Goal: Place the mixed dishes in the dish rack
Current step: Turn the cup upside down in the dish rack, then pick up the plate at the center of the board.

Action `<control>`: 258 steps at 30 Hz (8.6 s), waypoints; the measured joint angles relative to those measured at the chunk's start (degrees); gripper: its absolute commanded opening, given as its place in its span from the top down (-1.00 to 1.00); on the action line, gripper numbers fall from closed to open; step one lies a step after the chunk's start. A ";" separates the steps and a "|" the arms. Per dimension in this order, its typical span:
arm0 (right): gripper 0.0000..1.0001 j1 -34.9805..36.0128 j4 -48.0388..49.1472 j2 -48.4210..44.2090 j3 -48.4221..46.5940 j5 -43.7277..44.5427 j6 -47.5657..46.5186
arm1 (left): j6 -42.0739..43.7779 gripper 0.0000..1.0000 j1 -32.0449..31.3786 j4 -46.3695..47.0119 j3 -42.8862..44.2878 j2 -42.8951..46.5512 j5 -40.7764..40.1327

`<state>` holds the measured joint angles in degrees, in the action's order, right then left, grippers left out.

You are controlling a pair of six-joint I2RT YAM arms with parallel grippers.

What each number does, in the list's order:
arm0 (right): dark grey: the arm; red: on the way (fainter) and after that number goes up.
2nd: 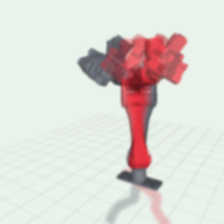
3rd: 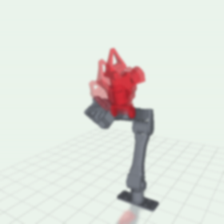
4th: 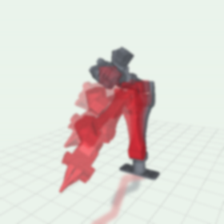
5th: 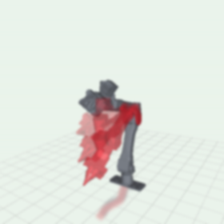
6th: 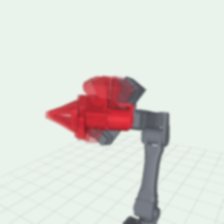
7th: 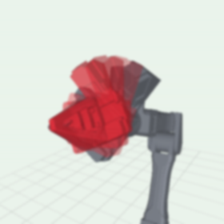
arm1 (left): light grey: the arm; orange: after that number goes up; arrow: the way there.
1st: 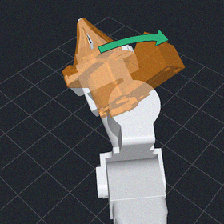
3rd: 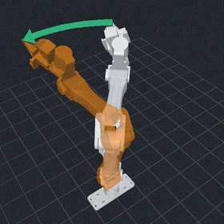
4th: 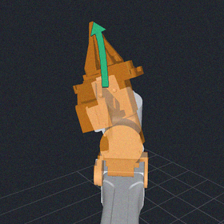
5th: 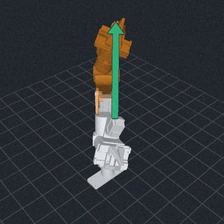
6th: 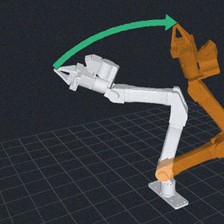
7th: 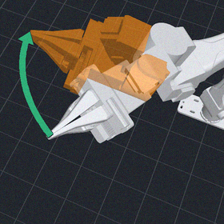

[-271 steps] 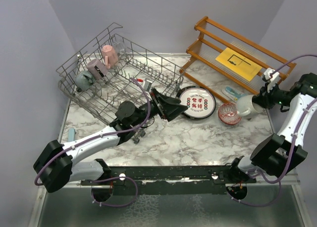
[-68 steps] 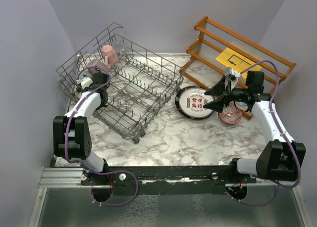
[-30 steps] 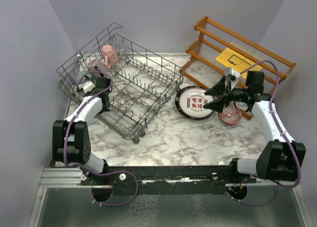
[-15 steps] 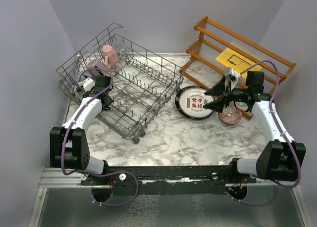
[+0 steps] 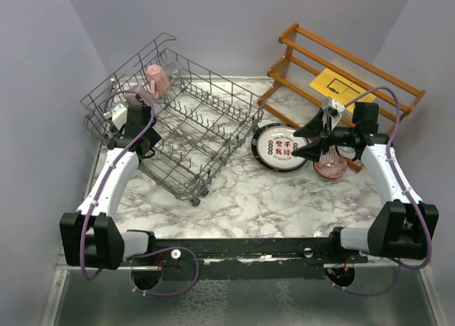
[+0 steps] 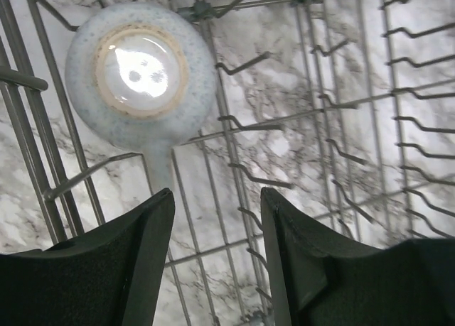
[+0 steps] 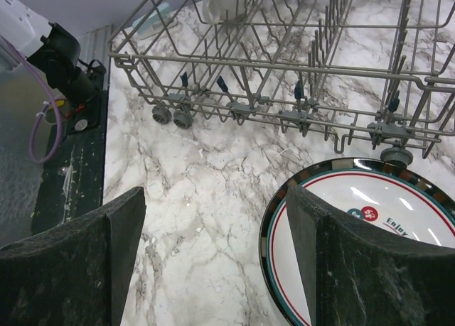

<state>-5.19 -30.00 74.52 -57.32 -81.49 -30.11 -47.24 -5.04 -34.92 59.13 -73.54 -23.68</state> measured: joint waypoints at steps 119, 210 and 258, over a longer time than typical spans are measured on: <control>-0.04 24.28 22.56 11.21 13.79 50.80 -19.63 | 1.53 -0.79 -35.12 76.43 -33.38 22.16 35.93; 0.99 27.61 -19.23 -6.19 -2.12 43.15 -30.03 | 52.17 -0.79 -36.89 65.90 -25.73 13.25 52.96; 0.15 27.52 -33.97 -4.13 -12.94 29.73 -33.99 | 71.41 1.00 -40.35 45.55 -10.51 -6.54 71.45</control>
<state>22.33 -63.96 70.39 -70.26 -51.77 -64.10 24.16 -45.39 10.63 48.62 -80.07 47.77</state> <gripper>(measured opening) 0.249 0.057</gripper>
